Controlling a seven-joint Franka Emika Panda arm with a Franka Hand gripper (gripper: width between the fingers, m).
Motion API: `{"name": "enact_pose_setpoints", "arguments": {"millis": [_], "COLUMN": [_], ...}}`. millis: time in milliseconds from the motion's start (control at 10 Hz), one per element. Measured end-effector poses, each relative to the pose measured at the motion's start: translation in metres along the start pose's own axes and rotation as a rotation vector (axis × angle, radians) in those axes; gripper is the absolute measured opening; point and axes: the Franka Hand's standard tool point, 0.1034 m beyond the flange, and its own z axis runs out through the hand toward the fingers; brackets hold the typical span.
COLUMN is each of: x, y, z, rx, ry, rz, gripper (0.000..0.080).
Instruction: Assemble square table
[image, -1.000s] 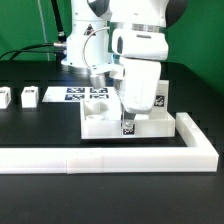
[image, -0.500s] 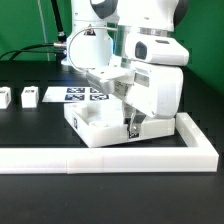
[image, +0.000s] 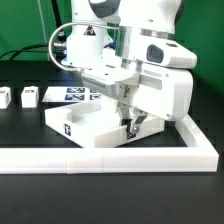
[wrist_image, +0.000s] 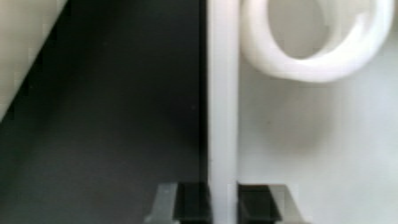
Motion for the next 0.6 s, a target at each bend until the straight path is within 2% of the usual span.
{"name": "enact_pose_setpoints", "arguments": {"millis": [200,400,600], "x": [0.008,0.017,0.018], "y": [0.005,0.011,0.01], "z": [-0.002,-0.005,-0.004], "rx": [0.007,0.019,0.023], "ry": [-0.008,-0.006,-0.007], "rz": [-0.165,-0.21,-0.22], "gripper": [0.0061,0.006,0.006]}}
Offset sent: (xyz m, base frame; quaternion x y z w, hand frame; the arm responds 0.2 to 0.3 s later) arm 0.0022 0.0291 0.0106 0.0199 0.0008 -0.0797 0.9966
